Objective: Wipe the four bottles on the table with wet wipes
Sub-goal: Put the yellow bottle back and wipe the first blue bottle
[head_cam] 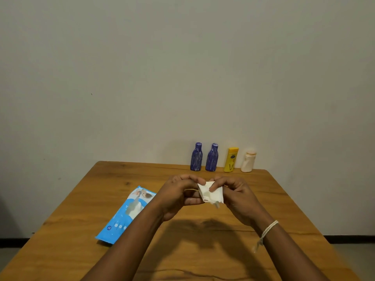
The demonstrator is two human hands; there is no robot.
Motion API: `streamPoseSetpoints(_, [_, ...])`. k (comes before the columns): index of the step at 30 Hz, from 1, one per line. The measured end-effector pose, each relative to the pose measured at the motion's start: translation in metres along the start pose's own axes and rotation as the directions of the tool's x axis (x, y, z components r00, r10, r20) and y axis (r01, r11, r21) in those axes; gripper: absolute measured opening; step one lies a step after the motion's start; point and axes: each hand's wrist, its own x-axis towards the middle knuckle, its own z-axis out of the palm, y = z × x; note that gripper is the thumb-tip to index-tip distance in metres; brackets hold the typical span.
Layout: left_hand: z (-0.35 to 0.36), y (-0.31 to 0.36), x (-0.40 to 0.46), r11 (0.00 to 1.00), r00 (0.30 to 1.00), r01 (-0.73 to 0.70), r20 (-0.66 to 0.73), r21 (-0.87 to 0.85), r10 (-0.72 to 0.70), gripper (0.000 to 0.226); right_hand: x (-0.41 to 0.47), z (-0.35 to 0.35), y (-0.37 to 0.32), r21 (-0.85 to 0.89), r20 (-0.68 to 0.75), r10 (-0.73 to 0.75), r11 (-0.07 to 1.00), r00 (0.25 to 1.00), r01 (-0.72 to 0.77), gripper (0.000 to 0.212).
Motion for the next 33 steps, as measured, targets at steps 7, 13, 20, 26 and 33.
streamPoseSetpoints(7, [-0.002,-0.022,0.034,0.987,0.998,-0.04,0.053,0.155,0.033,0.017,0.016,-0.026,0.025,0.397,-0.071,0.303,0.883,0.95,-0.252,0.027])
streamPoseSetpoints(13, [0.003,-0.022,0.118,0.859,0.987,-0.111,0.157,0.499,0.036,0.042,0.041,-0.062,0.043,0.432,-0.162,0.51,0.807,0.845,-0.403,0.034])
streamPoseSetpoints(20, [0.021,-0.028,0.29,0.352,0.866,-0.144,-0.054,0.925,0.498,0.045,0.077,-0.102,0.072,0.397,-0.466,0.536,0.837,0.703,-0.375,0.021])
streamPoseSetpoints(26, [0.035,-0.048,0.363,0.171,0.862,-0.002,-0.086,0.985,0.499,0.024,0.088,-0.123,0.096,0.387,-0.541,0.516,0.854,0.664,-0.348,0.033])
streamPoseSetpoints(33, [0.047,-0.056,0.343,0.484,0.87,-0.07,-0.184,0.872,0.457,0.046,0.087,-0.126,0.088,0.429,-0.562,0.515,0.851,0.647,-0.304,0.03])
